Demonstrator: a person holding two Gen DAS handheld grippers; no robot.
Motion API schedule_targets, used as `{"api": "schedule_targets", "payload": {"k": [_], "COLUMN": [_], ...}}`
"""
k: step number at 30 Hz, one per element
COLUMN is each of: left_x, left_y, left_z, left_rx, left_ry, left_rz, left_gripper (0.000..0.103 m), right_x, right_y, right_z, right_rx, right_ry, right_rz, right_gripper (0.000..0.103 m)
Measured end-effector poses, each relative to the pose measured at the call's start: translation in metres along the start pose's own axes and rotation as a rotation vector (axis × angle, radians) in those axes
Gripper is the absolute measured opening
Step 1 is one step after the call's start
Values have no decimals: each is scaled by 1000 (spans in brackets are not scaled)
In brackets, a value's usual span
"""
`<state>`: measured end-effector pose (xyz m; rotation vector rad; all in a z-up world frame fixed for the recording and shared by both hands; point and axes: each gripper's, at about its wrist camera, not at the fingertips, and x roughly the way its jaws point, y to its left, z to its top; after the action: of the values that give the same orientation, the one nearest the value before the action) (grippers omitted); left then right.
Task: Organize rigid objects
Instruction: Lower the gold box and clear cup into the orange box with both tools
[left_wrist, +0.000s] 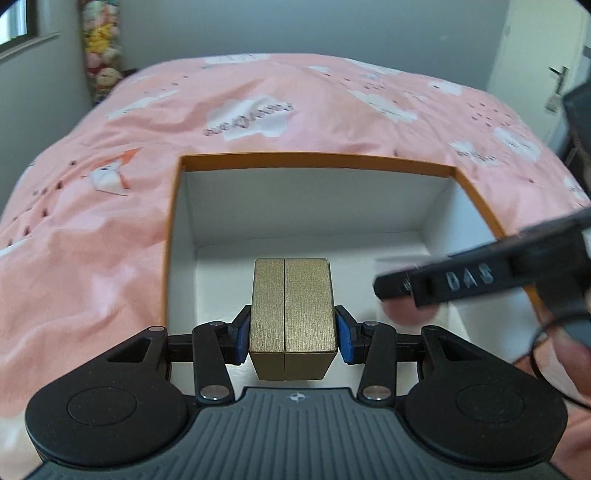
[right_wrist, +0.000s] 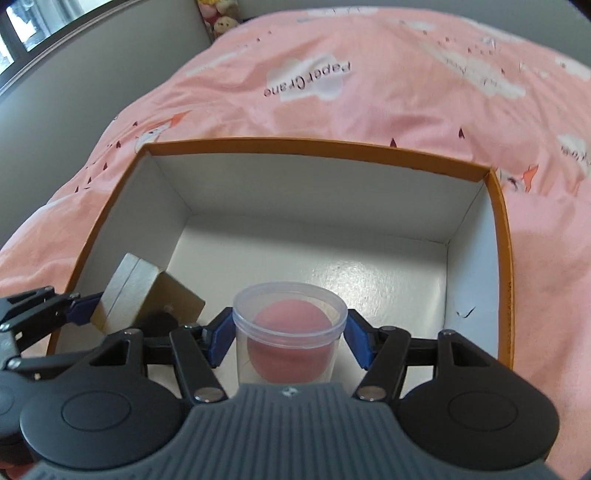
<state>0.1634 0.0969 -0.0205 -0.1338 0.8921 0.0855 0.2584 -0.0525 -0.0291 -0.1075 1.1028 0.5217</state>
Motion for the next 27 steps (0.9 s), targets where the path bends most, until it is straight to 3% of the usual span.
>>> {"api": "schedule_targets", "payload": {"k": [5, 10, 12, 16, 23, 27], "left_x": [13, 33, 39, 48, 47, 30], "left_y": [-1, -11, -15, -21, -19, -16], "left_z": [10, 11, 7, -1, 3, 4], "left_rx": [36, 84, 119, 179, 175, 163], "left_ry": [104, 228, 261, 282, 286, 226], "left_rz": [-86, -69, -15, 87, 84, 32], "left_gripper": [51, 51, 51, 51, 58, 61], "right_x": [10, 8, 8, 10, 11, 13], "right_y": [-22, -23, -24, -24, -21, -14], "right_z": [8, 1, -1, -7, -11, -15], "right_rx": [82, 80, 78, 69, 53, 20], "right_ry": [28, 42, 45, 57, 63, 75], "right_rz": [8, 47, 53, 57, 54, 29], "right_gripper": [63, 63, 63, 63, 63, 63]}}
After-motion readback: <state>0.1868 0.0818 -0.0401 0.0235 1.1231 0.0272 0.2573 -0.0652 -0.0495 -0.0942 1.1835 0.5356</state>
